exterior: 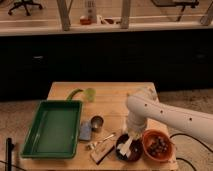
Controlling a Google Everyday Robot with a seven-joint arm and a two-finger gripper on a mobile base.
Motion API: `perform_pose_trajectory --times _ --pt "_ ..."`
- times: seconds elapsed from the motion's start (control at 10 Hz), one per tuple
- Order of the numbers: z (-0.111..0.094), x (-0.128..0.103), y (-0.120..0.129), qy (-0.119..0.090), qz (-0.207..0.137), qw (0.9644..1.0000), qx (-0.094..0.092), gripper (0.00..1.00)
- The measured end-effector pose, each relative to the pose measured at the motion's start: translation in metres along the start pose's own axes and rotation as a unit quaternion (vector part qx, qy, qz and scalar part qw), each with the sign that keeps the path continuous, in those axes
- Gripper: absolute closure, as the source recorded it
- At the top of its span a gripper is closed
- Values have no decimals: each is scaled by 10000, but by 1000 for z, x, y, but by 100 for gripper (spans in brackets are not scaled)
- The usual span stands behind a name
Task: Place brush in purple bowl
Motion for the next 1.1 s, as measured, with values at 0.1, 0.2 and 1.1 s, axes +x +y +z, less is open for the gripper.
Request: perform_pose_trajectory --times 0.1,0.2,1.1 --pt "0 0 0 -4 -14 10000 -14 63" --pt "0 0 0 -4 -31 10000 -26 53" --pt "-1 -2 -3 6 -211 9997 -121 20"
